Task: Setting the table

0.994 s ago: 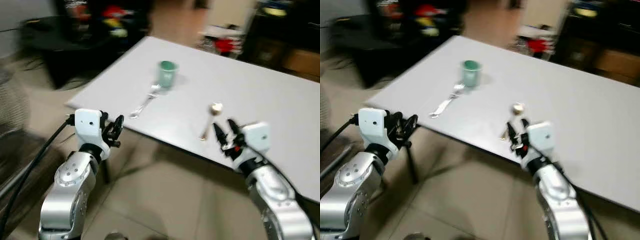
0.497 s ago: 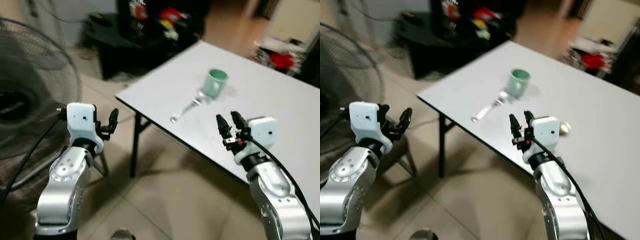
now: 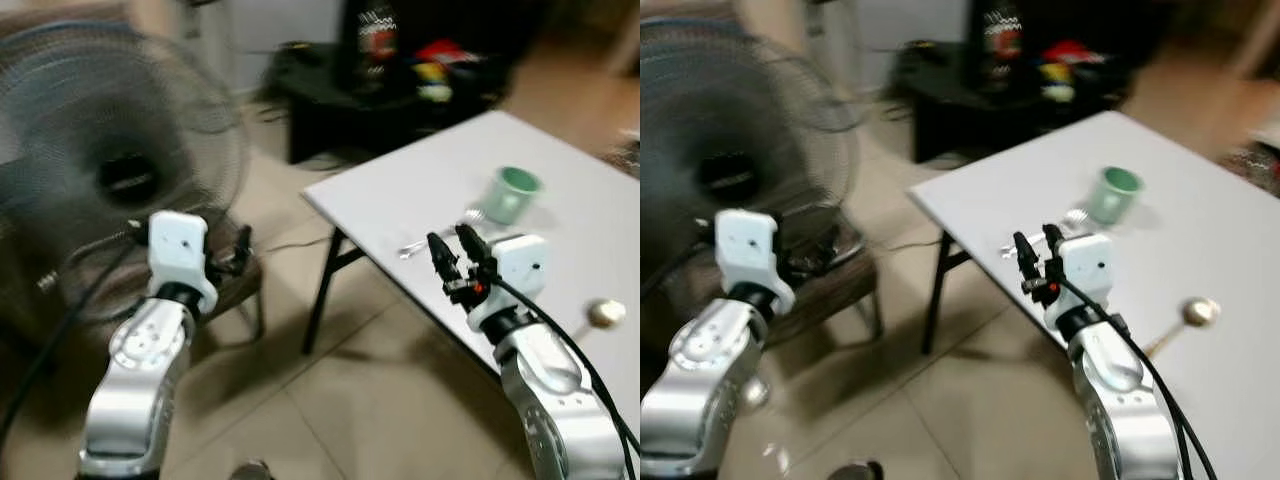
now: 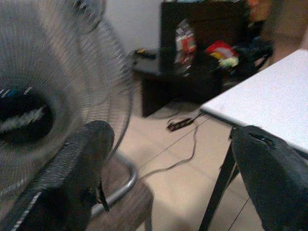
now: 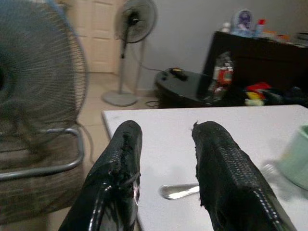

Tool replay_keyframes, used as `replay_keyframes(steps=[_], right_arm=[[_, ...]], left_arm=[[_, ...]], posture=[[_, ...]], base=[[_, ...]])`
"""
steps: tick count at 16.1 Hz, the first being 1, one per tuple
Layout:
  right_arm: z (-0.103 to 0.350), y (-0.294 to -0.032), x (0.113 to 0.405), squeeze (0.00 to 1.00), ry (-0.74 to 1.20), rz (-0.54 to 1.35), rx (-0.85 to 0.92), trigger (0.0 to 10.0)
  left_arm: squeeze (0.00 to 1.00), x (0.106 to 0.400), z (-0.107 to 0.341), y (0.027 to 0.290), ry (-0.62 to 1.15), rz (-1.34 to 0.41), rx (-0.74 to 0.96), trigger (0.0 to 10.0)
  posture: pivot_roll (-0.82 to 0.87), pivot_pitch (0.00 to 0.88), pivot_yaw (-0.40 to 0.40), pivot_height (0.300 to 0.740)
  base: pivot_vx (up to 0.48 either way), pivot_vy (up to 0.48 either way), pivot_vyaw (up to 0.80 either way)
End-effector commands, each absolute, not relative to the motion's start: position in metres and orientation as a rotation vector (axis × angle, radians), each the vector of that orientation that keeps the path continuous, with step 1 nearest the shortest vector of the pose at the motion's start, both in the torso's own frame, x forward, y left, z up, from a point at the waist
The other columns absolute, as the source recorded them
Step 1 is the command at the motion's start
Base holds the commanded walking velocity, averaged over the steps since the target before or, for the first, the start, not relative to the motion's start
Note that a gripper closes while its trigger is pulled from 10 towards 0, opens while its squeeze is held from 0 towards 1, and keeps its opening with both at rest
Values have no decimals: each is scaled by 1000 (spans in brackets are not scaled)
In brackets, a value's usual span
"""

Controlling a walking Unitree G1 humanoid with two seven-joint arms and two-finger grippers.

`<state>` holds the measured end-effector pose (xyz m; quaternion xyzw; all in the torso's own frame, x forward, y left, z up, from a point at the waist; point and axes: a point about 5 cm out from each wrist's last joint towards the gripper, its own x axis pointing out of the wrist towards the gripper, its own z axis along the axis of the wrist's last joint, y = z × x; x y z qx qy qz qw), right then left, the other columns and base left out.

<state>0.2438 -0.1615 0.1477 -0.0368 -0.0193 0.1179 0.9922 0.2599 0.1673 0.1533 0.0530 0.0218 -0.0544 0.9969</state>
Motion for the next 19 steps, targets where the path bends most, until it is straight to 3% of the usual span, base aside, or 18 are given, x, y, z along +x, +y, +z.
replay_keyframes(steps=[1, 5, 6, 7, 8, 9, 10, 11, 19], right_arm=[[150, -162, 245, 0, -45, 232, -73, 10000], [149, -158, 245, 0, -29, 259, -65, 10000], [150, -158, 246, 0, -41, 244, -54, 10000], [151, -158, 247, 0, -44, 240, -51, 10000], [152, -158, 247, 0, -49, 230, -42, 10000], [150, -159, 247, 0, -39, 224, -44, 10000], [148, -159, 246, 0, -25, 227, -47, 10000], [143, -158, 244, 0, 4, 237, -52, 10000], [135, -144, 241, 0, 40, 305, 14, 10000]], left_arm=[[996, 264, 157, 169, 40, -97, 115, 10000], [988, 261, 154, 161, 67, -121, 85, 10000], [902, 264, 156, 160, 48, -117, 100, 10000], [902, 264, 156, 159, 46, -118, 101, 10000], [522, 265, 157, 158, 45, -129, 103, 10000], [255, 264, 157, 159, 44, -131, 135, 10000], [235, 264, 157, 161, 44, -128, 142, 10000], [31, 263, 156, 164, 45, -111, 155, 10000], [0, 258, 164, 167, -1, -95, 169, 10000]], posture=[[-7, 17, -107, 740], [-5, 10, -112, 740], [-7, 3, -107, 740], [-7, 3, -107, 740], [-9, 4, -101, 740], [-9, 0, -99, 740], [-9, 0, -96, 740], [-5, 2, -88, 740], [40, 5, -94, 740]], base=[[0, 0, 800], [0, 0, 800], [0, 0, 800], [0, 0, 800], [0, 0, 800], [0, 0, 800], [0, 0, 800], [0, 0, 800], [0, 0, 800]])
